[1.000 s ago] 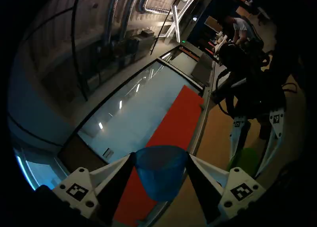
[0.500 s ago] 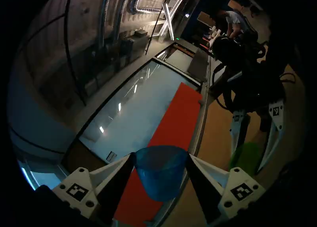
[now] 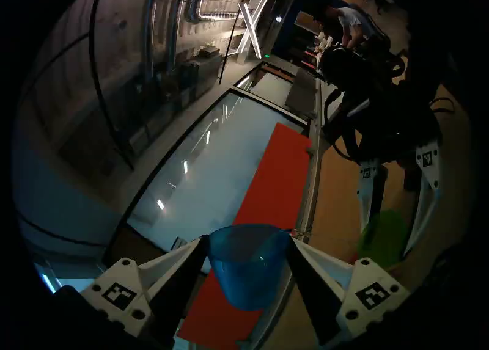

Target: Pour water

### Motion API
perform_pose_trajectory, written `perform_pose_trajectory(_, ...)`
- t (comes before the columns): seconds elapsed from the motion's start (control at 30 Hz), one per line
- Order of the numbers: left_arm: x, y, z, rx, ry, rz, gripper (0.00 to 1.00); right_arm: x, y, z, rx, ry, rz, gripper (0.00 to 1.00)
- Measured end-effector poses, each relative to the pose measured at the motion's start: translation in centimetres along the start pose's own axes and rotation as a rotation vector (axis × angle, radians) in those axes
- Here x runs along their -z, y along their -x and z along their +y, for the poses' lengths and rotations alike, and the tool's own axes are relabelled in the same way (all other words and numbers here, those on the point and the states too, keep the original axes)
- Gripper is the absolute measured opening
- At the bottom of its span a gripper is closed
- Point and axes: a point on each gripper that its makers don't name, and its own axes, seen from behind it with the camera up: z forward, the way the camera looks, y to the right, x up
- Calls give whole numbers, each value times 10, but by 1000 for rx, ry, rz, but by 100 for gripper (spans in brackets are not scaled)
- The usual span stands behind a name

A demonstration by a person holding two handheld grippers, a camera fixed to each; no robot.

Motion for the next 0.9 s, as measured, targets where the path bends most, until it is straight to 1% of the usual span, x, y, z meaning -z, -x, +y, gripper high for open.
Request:
perform_pose_trajectory(0.5,0,-4,-1,-55,-1,2,89,1,0,3,0,9,6,90)
perform_pose_trajectory(0.9,1,-6,-1,-82,0,3,89,2,1,6,-1,13,11,90)
